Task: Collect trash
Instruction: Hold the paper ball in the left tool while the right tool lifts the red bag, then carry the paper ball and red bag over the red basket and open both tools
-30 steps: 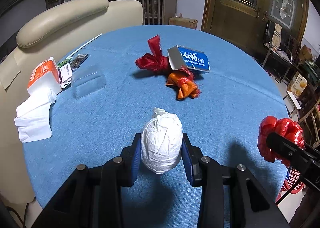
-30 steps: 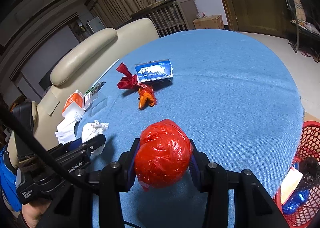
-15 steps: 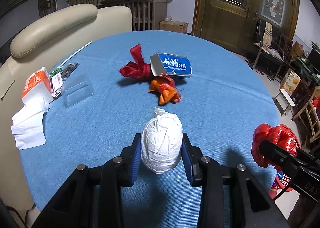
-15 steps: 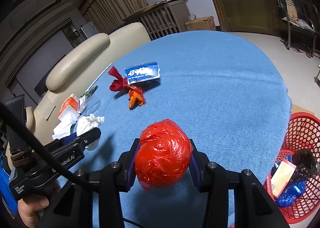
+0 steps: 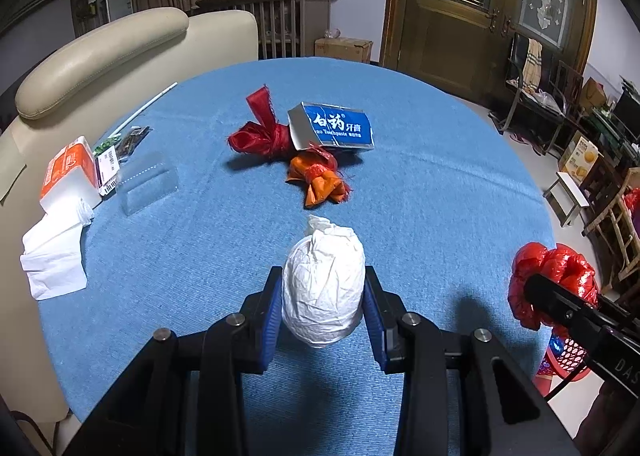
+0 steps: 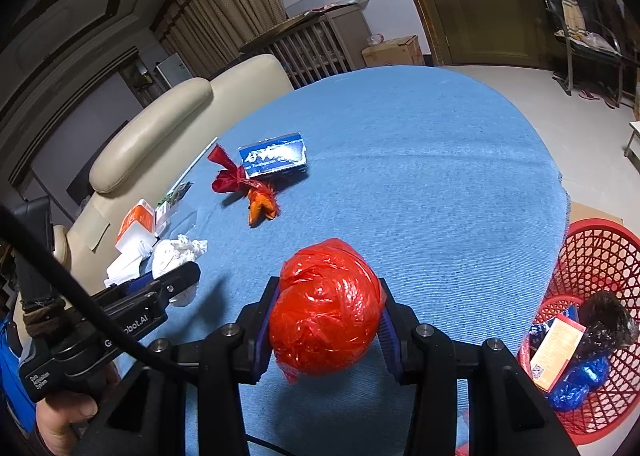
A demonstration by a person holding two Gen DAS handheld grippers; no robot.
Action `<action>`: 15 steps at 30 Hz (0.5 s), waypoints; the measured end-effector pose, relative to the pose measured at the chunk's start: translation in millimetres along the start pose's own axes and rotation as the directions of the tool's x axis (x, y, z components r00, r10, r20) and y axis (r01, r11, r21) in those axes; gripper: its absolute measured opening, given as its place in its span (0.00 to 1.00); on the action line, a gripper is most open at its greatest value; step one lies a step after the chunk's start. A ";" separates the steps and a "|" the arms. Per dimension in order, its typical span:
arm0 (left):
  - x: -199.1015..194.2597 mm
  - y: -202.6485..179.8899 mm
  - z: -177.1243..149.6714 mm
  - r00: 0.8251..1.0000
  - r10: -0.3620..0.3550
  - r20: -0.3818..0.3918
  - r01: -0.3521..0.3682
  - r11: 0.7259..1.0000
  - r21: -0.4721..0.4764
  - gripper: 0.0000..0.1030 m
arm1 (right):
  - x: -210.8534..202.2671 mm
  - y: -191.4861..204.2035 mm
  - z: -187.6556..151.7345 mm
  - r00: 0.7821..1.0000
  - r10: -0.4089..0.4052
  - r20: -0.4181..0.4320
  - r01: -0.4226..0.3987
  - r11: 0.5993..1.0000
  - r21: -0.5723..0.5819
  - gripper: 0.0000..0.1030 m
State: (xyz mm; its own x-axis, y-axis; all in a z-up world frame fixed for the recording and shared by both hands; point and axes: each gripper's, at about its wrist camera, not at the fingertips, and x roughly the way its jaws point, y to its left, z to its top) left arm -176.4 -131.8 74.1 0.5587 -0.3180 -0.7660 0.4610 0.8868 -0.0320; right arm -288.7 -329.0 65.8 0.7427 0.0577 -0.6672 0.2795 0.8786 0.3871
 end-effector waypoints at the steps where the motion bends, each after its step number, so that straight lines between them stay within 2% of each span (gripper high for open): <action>1: 0.4 -0.3 0.2 1.000 -0.001 -0.001 0.001 1.000 0.001 0.38 | -0.5 -0.2 0.2 1.000 -0.001 0.001 0.001 1.000 0.001 0.46; 15: -1.4 -12.5 2.6 1.000 -0.023 0.012 0.023 1.000 0.021 0.38 | -10.8 -7.9 0.7 0.999 -0.024 0.021 0.024 1.000 0.014 0.46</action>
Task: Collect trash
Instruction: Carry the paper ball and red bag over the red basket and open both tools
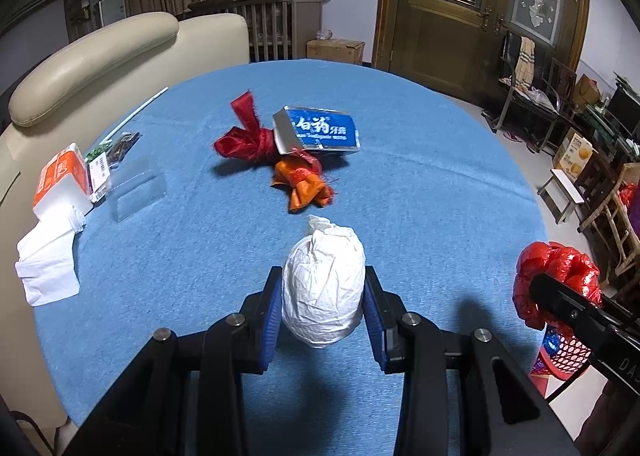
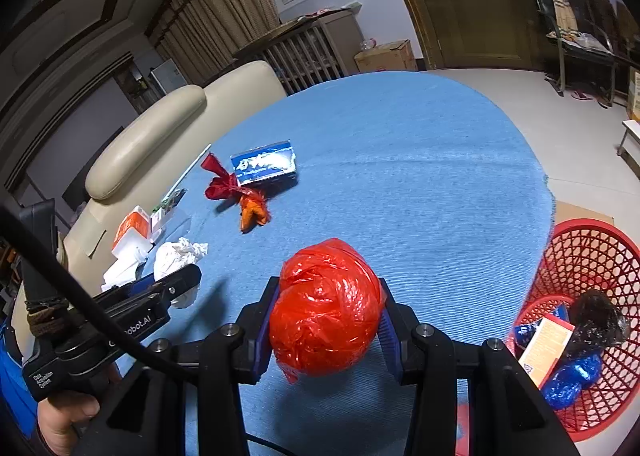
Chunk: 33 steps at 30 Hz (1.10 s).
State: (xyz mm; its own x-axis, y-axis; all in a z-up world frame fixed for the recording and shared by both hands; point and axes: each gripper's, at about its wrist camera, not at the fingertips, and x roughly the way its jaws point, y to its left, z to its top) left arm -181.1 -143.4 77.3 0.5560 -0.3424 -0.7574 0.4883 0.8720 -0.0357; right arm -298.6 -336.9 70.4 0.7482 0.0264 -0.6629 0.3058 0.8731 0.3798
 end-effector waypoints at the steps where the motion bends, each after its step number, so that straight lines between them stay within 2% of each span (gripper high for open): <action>1: -0.2 -2.0 0.5 1.000 -0.004 0.002 0.004 1.000 0.003 0.38 | -0.9 -1.6 0.0 1.000 -0.004 0.001 0.004 1.000 0.002 0.46; 10: -0.9 -37.2 9.5 0.998 -0.056 0.016 0.054 0.996 0.067 0.38 | -20.6 -26.5 -1.6 0.998 -0.046 0.034 0.045 0.998 0.045 0.46; 18: -4.3 -89.2 19.1 0.992 -0.126 0.026 0.120 0.980 0.161 0.38 | -44.7 -58.5 -0.6 0.991 -0.110 0.074 0.103 0.991 0.090 0.46; 22: -7.3 -115.3 21.7 0.987 -0.157 0.028 0.148 0.967 0.208 0.38 | -57.8 -88.9 -8.3 0.982 -0.174 0.080 0.163 0.978 0.129 0.46; 33: -7.1 -179.0 16.8 0.973 -0.229 0.000 0.217 0.922 0.320 0.38 | -86.1 -176.1 -34.2 0.944 -0.329 0.024 0.312 0.914 0.260 0.46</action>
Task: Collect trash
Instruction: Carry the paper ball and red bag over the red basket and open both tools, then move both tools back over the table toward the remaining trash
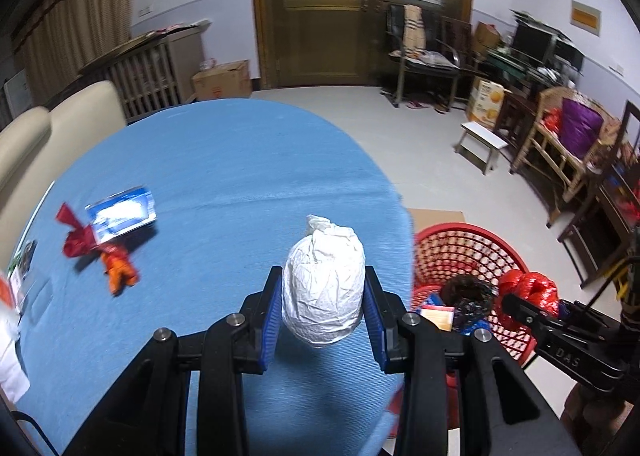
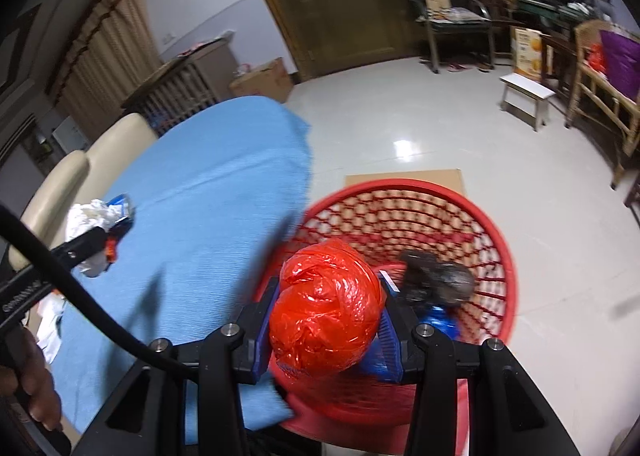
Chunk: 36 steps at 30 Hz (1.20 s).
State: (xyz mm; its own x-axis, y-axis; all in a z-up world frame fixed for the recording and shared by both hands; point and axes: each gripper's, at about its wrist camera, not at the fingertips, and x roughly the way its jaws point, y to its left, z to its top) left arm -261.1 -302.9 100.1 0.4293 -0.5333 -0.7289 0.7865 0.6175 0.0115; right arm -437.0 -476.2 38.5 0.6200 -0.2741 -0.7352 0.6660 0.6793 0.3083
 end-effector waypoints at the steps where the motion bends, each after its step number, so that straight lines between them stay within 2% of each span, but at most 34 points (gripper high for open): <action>1: 1.3 -6.5 0.9 1.000 -0.006 -0.002 0.006 1.000 0.013 0.38 | 0.3 -3.7 0.1 1.000 -0.005 -0.003 0.005 1.000 0.006 0.46; 5: 7.8 -26.8 6.0 1.000 -0.029 -0.011 0.030 0.998 0.054 0.38 | 4.6 -15.9 -1.1 0.999 -0.035 -0.026 0.035 0.999 0.013 0.51; 6: 9.9 -31.0 7.1 0.999 -0.033 -0.013 0.034 0.997 0.062 0.38 | 7.7 -17.4 -1.5 0.998 -0.051 -0.037 0.051 0.999 0.013 0.60; 8: 11.9 -37.4 8.3 0.999 -0.042 -0.018 0.043 0.996 0.077 0.38 | 12.3 -22.7 -2.4 0.996 -0.074 -0.055 0.075 0.997 0.018 0.69; 11: 16.0 -45.1 10.3 0.998 -0.054 -0.027 0.056 0.994 0.094 0.38 | 12.6 -30.9 -3.8 0.995 -0.075 -0.060 0.078 0.996 0.047 0.69; 15: 24.6 -57.6 12.8 0.996 -0.078 -0.047 0.083 0.990 0.113 0.38 | -0.2 -43.2 -0.1 0.997 -0.082 -0.015 0.083 0.993 0.089 0.69; 21: 37.5 -81.9 18.8 0.986 -0.146 -0.087 0.157 0.977 0.145 0.39 | -14.3 -58.3 3.4 0.996 -0.089 0.020 0.085 0.986 0.142 0.69; 24: 47.4 -89.8 25.1 0.975 -0.188 -0.117 0.203 0.970 0.131 0.44 | -18.6 -62.7 3.9 0.995 -0.093 0.030 0.087 0.983 0.161 0.69; 27: 62.9 -98.3 31.3 0.960 -0.226 -0.163 0.247 0.961 0.123 0.74 | -20.7 -64.2 4.2 0.995 -0.093 0.032 0.086 0.982 0.165 0.69; 30: 71.1 -95.9 35.9 0.965 -0.193 -0.179 0.217 0.968 0.126 0.75 | -21.3 -63.2 5.9 0.995 -0.094 0.031 0.088 0.983 0.160 0.69; 32: 68.7 -88.2 35.4 0.966 -0.197 -0.170 0.217 0.970 0.111 0.75 | -23.0 -61.1 7.3 0.995 -0.096 0.036 0.090 0.984 0.153 0.69; 36: 53.2 -53.5 32.3 0.976 -0.174 -0.129 0.184 0.980 0.071 0.75 | -22.9 -54.0 12.6 0.995 -0.094 0.045 0.087 0.987 0.138 0.69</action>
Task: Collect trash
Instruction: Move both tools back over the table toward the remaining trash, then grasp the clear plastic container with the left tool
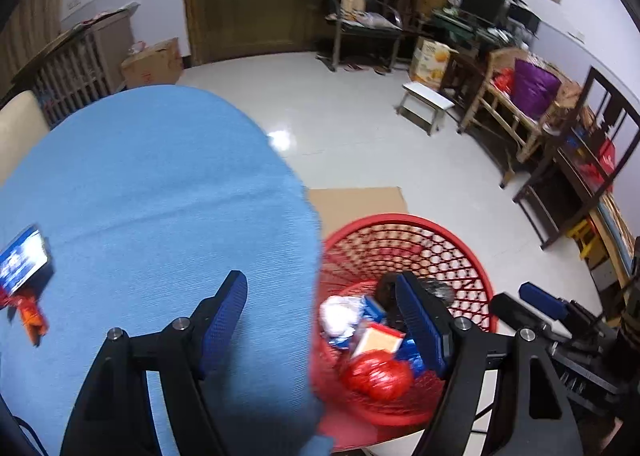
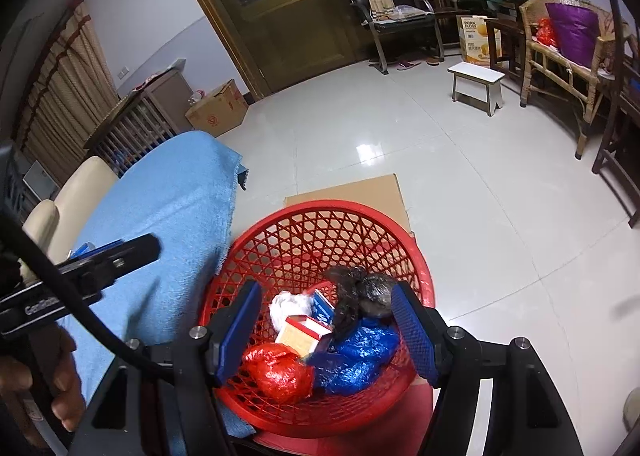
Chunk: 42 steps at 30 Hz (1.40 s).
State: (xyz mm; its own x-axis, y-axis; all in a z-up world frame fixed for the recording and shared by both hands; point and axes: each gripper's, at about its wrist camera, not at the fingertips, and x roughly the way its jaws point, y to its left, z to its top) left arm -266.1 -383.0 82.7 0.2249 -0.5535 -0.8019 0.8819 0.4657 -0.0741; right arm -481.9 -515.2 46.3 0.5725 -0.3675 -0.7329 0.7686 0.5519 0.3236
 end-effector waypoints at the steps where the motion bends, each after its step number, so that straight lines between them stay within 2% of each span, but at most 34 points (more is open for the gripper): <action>1: -4.0 9.2 -2.6 1.000 0.013 0.007 -0.013 1.000 -0.014 0.75 | 0.7 3.5 0.7 1.000 0.003 -0.001 -0.003 1.000 -0.005 0.69; 8: -37.2 82.5 -41.4 0.995 0.091 0.028 -0.085 0.981 -0.174 0.75 | 10.8 45.4 -6.2 0.998 0.054 -0.027 -0.056 0.996 -0.075 0.69; 14: -66.9 150.0 -85.5 0.983 0.179 0.030 -0.159 0.931 -0.328 0.75 | 22.5 99.4 -18.0 0.993 0.095 -0.074 -0.107 0.980 -0.170 0.69; 18: -84.2 195.9 -116.0 0.974 0.227 0.021 -0.195 0.877 -0.439 0.75 | 25.8 144.3 -29.3 0.985 0.137 -0.105 -0.160 0.955 -0.249 0.69; 23: -102.3 252.3 -148.6 0.949 0.315 -0.006 -0.266 0.790 -0.552 0.75 | 30.4 195.1 -46.9 0.971 0.180 -0.155 -0.223 0.916 -0.334 0.69; 26: -113.3 288.1 -158.7 0.925 0.380 -0.024 -0.318 0.737 -0.597 0.75 | 28.8 220.4 -57.6 0.963 0.205 -0.177 -0.259 0.888 -0.381 0.69; 31: -122.5 347.0 -164.6 0.867 0.495 -0.065 -0.412 0.637 -0.652 0.75 | 27.2 244.7 -72.2 0.954 0.218 -0.206 -0.287 0.862 -0.417 0.69; 34: -125.7 377.7 -163.7 0.849 0.525 -0.058 -0.412 0.590 -0.694 0.76 | 28.0 252.5 -79.2 0.951 0.219 -0.220 -0.296 0.854 -0.428 0.69; 37: -122.1 399.4 -160.9 0.849 0.524 -0.069 -0.406 0.563 -0.720 0.76 | 28.7 257.6 -81.2 0.947 0.221 -0.232 -0.304 0.847 -0.436 0.69; 41: -105.7 413.5 -150.3 0.836 0.539 -0.108 -0.445 0.548 -0.708 0.76 | 32.8 262.5 -80.4 0.942 0.231 -0.245 -0.319 0.842 -0.434 0.69; 42: -101.1 416.7 -148.4 0.826 0.550 -0.127 -0.464 0.533 -0.707 0.76 | 34.7 264.0 -80.7 0.940 0.234 -0.249 -0.324 0.841 -0.433 0.69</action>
State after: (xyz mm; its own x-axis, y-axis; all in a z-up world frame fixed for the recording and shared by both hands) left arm 17.1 -30.5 44.9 0.6177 -0.1134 -0.7782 0.0729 0.9935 -0.0869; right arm -282.1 -321.8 58.0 0.6464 -0.0297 -0.7625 0.3370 0.9076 0.2504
